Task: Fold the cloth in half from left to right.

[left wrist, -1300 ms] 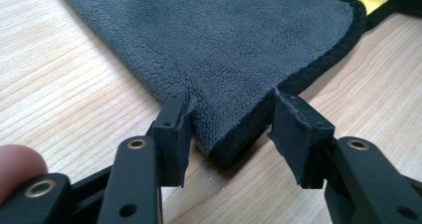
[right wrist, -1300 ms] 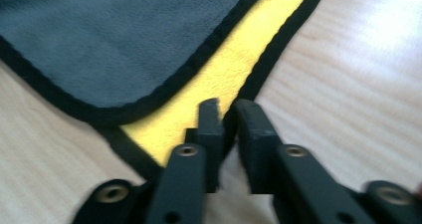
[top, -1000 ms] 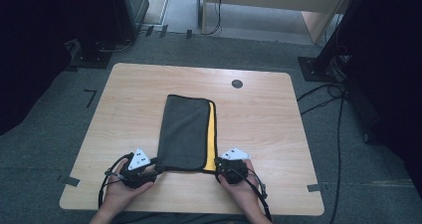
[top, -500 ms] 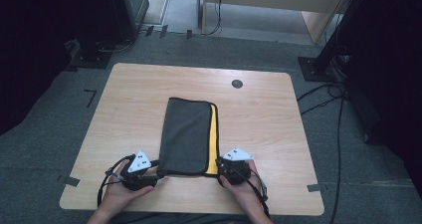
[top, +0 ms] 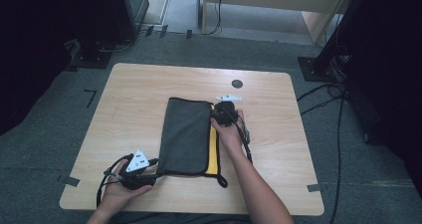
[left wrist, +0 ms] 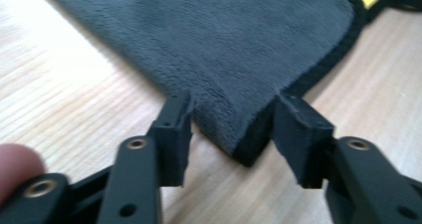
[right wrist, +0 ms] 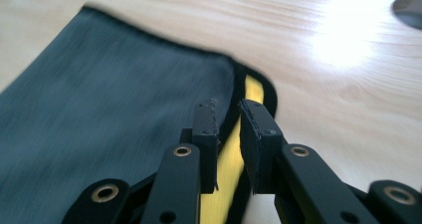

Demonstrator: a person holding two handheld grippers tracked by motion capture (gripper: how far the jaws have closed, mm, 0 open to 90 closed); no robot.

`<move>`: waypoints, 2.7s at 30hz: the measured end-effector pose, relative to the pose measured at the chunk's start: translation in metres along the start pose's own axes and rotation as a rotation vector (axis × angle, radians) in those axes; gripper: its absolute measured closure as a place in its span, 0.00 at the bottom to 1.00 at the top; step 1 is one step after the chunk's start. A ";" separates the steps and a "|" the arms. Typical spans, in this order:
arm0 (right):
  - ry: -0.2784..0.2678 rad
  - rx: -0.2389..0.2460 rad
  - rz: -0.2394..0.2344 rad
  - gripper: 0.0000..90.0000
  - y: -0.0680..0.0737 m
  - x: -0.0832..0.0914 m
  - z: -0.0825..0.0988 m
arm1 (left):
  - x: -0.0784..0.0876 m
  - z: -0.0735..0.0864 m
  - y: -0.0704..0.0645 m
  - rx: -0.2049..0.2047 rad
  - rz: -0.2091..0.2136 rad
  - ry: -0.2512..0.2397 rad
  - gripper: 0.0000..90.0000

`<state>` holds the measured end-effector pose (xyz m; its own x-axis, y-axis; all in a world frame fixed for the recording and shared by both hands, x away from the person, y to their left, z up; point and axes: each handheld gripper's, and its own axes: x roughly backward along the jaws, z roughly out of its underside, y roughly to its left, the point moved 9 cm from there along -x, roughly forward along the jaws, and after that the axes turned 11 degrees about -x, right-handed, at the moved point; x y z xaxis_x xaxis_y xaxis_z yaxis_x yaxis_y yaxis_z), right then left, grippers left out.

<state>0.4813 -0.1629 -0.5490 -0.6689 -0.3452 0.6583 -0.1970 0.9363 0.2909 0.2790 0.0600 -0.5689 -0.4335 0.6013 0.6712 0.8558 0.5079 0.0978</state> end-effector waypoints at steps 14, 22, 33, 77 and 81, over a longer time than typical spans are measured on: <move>0.019 0.042 0.055 0.99 -0.004 -0.035 -0.008 | 0.000 0.000 -0.004 -0.010 0.012 0.005 0.62; 0.005 -0.011 0.064 0.98 -0.011 -0.016 -0.020 | 0.003 -0.006 -0.008 -0.029 0.014 -0.024 0.64; 0.018 -0.023 0.116 0.83 -0.028 -0.028 -0.012 | -0.001 -0.003 -0.008 -0.029 0.017 -0.005 0.63; 0.027 0.045 -0.110 0.98 0.047 0.107 0.144 | 0.004 -0.010 -0.009 -0.016 0.009 -0.046 0.62; -0.002 0.053 -0.102 0.98 0.042 0.120 0.135 | 0.005 -0.011 -0.011 -0.027 0.015 -0.052 0.62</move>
<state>0.2958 -0.1560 -0.5511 -0.6447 -0.4389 0.6259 -0.3018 0.8984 0.3192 0.2707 0.0503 -0.5584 -0.4344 0.6404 0.6335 0.8692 0.4825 0.1083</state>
